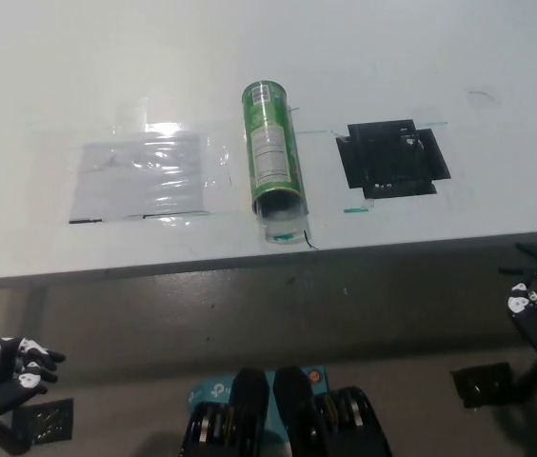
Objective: The robot uses its right hand finger to pull out the chips tray kept inside a container in the middle of the desk
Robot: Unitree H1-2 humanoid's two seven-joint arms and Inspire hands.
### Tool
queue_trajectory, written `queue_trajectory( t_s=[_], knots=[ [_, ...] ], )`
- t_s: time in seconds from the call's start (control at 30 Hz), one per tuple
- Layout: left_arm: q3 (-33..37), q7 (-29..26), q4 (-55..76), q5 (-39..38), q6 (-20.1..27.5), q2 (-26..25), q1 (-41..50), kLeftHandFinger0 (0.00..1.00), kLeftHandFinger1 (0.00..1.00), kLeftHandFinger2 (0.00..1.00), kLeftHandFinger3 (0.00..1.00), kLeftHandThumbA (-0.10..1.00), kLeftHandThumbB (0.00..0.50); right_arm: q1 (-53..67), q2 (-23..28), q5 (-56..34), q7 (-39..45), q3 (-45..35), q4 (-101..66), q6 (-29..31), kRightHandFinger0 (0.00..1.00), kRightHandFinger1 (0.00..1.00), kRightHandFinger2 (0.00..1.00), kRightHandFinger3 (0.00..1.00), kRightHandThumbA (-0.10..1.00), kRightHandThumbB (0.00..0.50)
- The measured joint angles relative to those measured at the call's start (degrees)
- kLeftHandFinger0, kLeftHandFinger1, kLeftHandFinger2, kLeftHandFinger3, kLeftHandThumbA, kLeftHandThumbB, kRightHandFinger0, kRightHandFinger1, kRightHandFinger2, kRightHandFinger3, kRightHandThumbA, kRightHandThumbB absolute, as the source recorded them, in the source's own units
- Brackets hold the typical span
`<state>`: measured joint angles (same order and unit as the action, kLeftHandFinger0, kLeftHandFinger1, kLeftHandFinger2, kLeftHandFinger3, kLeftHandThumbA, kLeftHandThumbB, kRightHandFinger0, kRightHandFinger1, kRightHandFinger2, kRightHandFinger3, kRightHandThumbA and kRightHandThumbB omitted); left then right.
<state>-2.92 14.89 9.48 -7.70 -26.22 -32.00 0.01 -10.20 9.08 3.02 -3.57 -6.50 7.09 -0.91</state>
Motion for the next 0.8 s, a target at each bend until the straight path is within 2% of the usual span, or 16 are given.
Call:
queue_trajectory(
  t_s=[0.23,0.6,0.67,0.8],
  knots=[
    [0.0,0.0,0.0,-0.5,-0.2,0.0,0.0,0.57,0.54,0.63,0.79,-0.1,0.0,-5.6,0.6,-0.5,1.5,0.7,-3.2,-0.3,0.0,0.0,0.57,0.8,-0.1,0.132],
    [0.0,0.0,0.2,-0.6,-0.2,-0.1,0.0,0.56,0.55,0.64,0.79,-0.1,0.0,-17.2,3.5,2.3,5.1,9.9,-4.7,-0.2,0.0,0.0,0.53,0.76,-0.1,0.177],
    [0.0,0.0,0.2,-0.6,-0.2,-0.2,0.0,0.56,0.55,0.64,0.78,-0.1,0.0,-19.0,3.4,3.3,5.7,12.2,-4.0,0.0,0.0,0.0,0.54,0.74,-0.1,0.204],
    [0.1,0.0,0.3,-0.5,-0.2,-0.8,0.0,0.54,0.55,0.63,0.78,-0.1,0.0,-22.0,3.2,5.7,6.9,16.9,-1.1,0.4,0.0,0.0,0.61,0.76,-0.1,0.208]
  ],
)
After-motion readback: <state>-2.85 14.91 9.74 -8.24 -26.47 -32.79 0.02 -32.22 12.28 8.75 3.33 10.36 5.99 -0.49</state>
